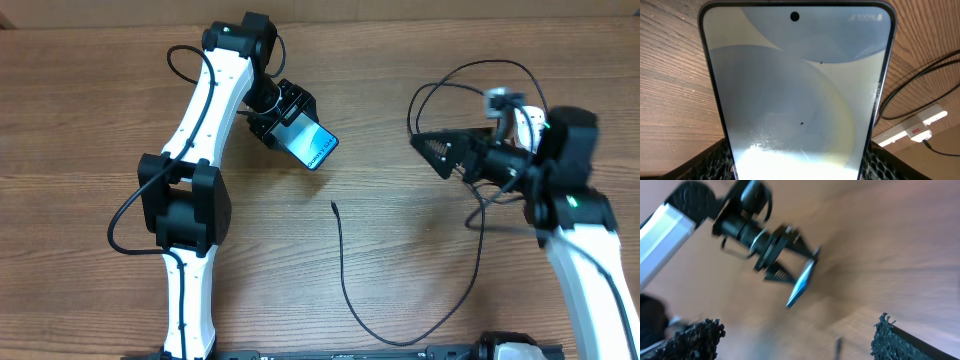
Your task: Plug charger to phone and switch on socket
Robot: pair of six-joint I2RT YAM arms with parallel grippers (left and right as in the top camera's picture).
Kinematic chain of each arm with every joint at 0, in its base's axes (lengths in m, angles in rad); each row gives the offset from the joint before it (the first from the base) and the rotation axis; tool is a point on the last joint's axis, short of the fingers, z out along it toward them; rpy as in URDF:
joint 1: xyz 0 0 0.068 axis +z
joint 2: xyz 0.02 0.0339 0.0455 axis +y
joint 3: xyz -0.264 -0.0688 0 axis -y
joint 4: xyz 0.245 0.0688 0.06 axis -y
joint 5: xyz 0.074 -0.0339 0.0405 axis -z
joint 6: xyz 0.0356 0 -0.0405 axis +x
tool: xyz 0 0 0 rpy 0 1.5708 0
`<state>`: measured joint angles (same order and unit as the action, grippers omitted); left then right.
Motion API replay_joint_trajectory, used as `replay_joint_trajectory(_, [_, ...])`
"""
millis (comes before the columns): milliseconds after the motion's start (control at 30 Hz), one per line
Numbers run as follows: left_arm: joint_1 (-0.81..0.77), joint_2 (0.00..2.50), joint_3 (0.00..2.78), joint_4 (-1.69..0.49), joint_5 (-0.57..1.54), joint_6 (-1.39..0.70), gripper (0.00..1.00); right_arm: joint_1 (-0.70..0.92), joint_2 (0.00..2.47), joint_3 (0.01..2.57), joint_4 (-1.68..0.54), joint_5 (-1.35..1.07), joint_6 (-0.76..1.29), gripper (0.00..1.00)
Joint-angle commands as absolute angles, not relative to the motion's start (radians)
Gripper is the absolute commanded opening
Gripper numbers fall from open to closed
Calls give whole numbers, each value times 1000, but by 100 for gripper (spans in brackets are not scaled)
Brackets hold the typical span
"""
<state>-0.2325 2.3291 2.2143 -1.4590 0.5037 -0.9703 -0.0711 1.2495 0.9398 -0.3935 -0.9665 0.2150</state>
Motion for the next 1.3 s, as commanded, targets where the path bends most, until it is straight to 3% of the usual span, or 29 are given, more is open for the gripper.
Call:
replay_joint_trajectory(0, [-234,2334,2243,-1462,525,-1007,4,-67,1369,960,-364,-1184,218,100])
replay_joint_trajectory(300, [-236,2334,2243,-1462,529,-1153,4,-66,1583,960,-251,-1173,448,100])
replay_joint_trajectory(567, [-261,2334,2243,-1450,574,-1274,4,-60,1590,960,-247,-1046,454,100])
replay_joint_trajectory(800, [-303,2334,2243,-1385,578,-1343,4,16,1590,960,-247,-892,611,100])
replay_joint_trajectory(1267, [-389,2334,2243,-1326,604,-1423,4,202,1590,960,-240,-752,633,100])
